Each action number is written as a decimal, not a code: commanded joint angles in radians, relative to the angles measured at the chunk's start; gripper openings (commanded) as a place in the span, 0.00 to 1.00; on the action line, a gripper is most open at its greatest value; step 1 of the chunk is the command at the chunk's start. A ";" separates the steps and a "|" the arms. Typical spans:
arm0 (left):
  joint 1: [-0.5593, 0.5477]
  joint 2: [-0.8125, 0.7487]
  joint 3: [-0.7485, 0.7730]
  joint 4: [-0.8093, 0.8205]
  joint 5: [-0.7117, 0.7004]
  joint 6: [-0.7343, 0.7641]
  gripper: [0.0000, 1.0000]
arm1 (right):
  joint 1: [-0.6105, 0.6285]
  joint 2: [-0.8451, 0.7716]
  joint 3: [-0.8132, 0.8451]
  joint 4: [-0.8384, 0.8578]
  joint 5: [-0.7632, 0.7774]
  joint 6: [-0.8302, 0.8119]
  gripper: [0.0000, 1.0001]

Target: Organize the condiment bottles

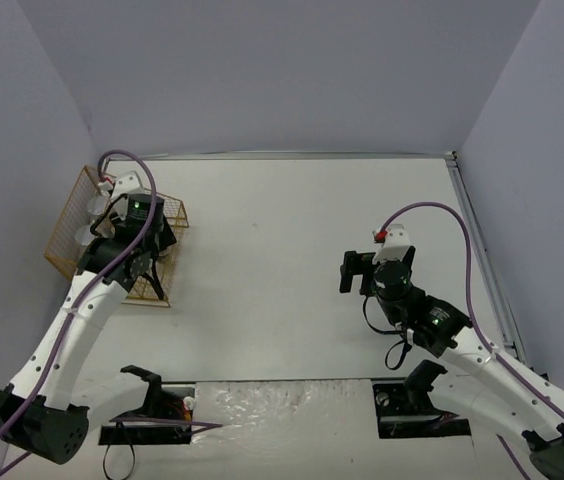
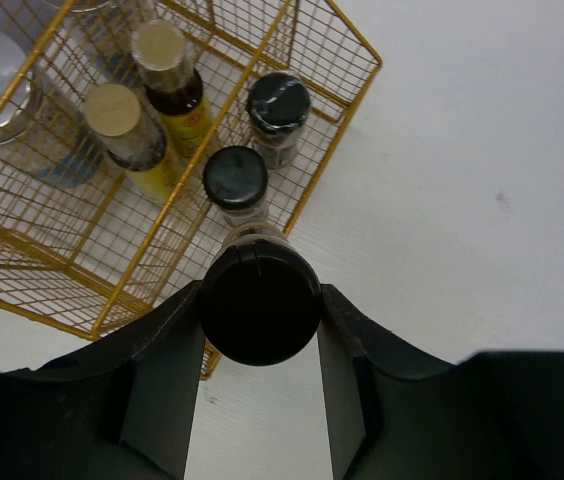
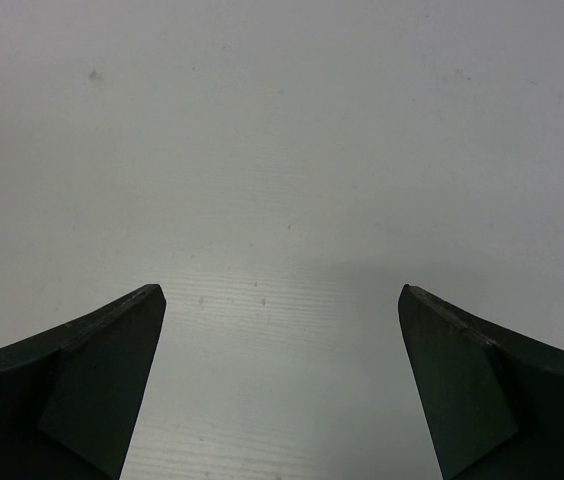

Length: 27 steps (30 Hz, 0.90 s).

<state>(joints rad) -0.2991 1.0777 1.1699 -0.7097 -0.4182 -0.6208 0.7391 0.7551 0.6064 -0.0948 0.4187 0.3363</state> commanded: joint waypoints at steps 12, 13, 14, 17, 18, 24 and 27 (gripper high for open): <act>0.129 0.047 -0.164 0.138 0.073 -0.005 0.08 | -0.006 -0.030 -0.002 0.044 0.020 -0.006 1.00; 0.130 0.049 -0.174 0.144 0.074 -0.009 0.09 | -0.006 -0.028 -0.002 0.044 0.020 -0.006 1.00; 0.131 0.052 -0.185 0.151 0.076 -0.013 0.11 | -0.006 -0.027 -0.002 0.044 0.020 -0.006 1.00; 0.132 0.062 -0.209 0.165 0.074 -0.024 0.17 | -0.006 -0.022 -0.003 0.046 0.021 -0.007 1.00; 0.133 0.063 -0.212 0.165 0.072 -0.026 0.19 | -0.006 -0.021 -0.004 0.046 0.022 -0.006 1.00; 0.142 0.070 -0.232 0.164 0.076 -0.040 0.34 | -0.006 -0.019 -0.005 0.046 0.023 -0.006 1.00; 0.143 0.068 -0.234 0.153 0.082 -0.043 0.45 | -0.007 -0.023 -0.005 0.046 0.025 -0.005 1.00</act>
<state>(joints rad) -0.1657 1.1522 0.9100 -0.5926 -0.3359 -0.6415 0.7391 0.7303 0.6018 -0.0948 0.4187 0.3363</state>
